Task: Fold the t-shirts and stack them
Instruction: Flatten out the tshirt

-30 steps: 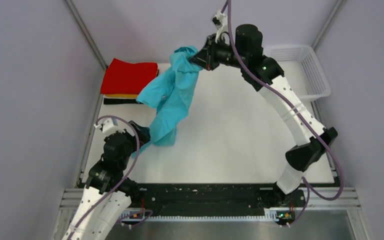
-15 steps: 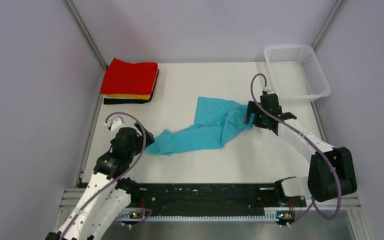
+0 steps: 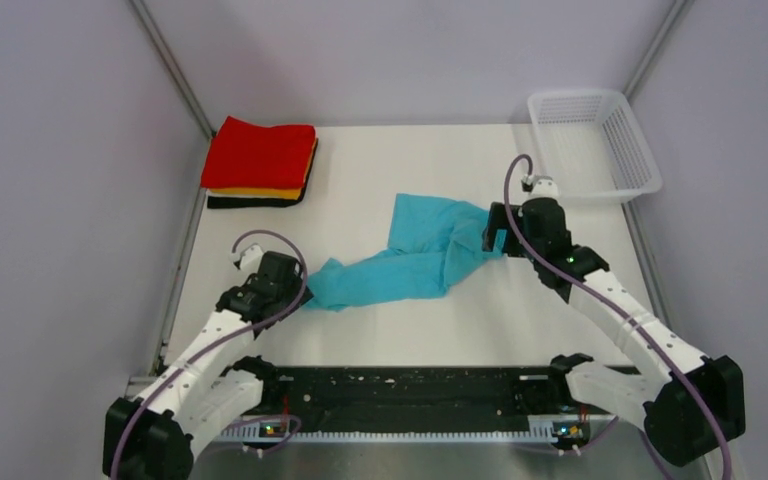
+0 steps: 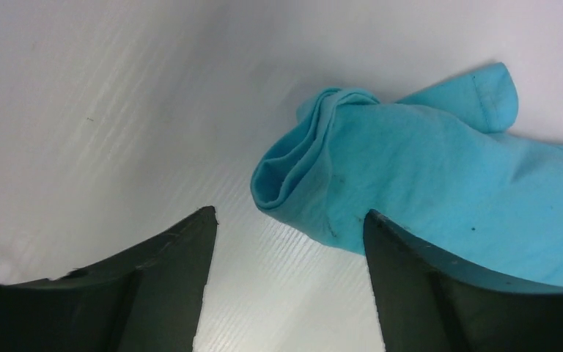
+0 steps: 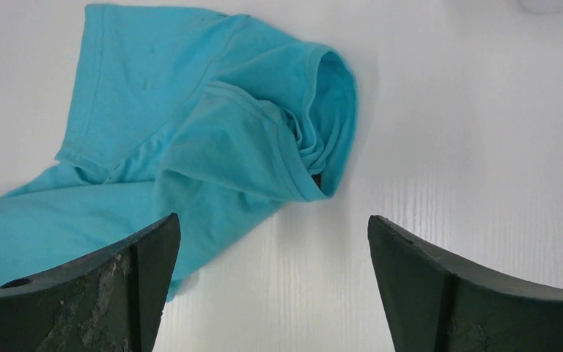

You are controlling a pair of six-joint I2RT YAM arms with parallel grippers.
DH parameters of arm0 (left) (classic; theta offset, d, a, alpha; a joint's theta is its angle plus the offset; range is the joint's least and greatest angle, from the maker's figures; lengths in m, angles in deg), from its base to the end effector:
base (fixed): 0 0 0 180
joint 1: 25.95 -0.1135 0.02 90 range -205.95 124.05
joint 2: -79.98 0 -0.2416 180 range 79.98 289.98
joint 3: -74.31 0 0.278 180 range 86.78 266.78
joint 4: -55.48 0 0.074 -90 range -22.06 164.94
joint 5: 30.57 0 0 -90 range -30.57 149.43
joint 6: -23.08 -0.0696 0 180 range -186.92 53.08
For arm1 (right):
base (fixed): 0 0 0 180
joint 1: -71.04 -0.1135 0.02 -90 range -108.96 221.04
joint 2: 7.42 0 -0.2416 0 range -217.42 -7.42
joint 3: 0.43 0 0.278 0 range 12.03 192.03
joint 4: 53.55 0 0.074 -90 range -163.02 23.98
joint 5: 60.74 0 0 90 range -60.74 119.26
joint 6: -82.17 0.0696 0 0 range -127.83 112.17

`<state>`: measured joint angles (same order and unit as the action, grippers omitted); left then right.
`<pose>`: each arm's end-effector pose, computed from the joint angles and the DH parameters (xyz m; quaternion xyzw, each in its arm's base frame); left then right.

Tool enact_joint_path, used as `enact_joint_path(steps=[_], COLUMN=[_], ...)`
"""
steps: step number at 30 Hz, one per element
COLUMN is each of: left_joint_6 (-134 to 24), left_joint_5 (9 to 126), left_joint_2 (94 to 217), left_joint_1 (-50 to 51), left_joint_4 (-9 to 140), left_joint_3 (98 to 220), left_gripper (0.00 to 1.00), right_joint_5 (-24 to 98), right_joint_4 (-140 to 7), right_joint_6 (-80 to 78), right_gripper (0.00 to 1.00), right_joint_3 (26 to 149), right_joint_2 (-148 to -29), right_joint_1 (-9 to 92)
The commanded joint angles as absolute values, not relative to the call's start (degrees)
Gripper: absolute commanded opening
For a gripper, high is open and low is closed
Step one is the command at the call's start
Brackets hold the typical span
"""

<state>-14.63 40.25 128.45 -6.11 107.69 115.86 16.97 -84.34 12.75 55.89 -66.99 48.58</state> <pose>0.2029 -0.0489 0.1409 -0.3081 0.9002 -0.0247 0.3067 0.2763 0.0982 0.2266 0.0358 0.8787 0.0832 0.4686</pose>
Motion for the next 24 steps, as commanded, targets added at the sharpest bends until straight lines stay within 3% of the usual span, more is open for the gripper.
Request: enact_joint_path(steps=[1,4,7,9,10,19,24], left_joint_6=[-14.27,-14.95,-15.62,-15.88,-16.06,-18.89,-19.62], left_joint_5=[36.46,34.99,33.79,32.9,32.48,33.76,35.96], left_joint_2=[130.26,131.51,133.59,135.11,135.63,130.59,127.85], left_joint_1=[-6.1,-6.22,-6.91,-7.72,-8.15,-8.65,-8.68], left_joint_4=[100.82,97.55,95.47,95.28,95.28,91.95,91.44], left_joint_3=[115.38,114.96,114.93,115.38,115.64,114.39,114.11], left_gripper=[0.69,0.48,0.37,0.09,0.0,0.0,0.0], right_joint_5=[17.0,15.4,13.96,13.57,12.96,1.84,9.63], right_joint_4=[-83.96,-84.7,-84.17,-83.54,-83.09,-82.73,-77.75], right_joint_6=[12.9,13.8,14.38,14.77,14.53,3.26,2.07], right_gripper=[0.97,0.97,0.97,0.97,0.97,0.97,0.95], right_joint_3=[54.32,54.02,54.17,54.45,54.62,54.91,56.1], right_joint_2=[-66.24,-66.91,-68.89,-70.8,-71.86,-78.57,-79.49], right_joint_1=[46.38,43.21,39.5,38.07,37.18,36.39,36.4])
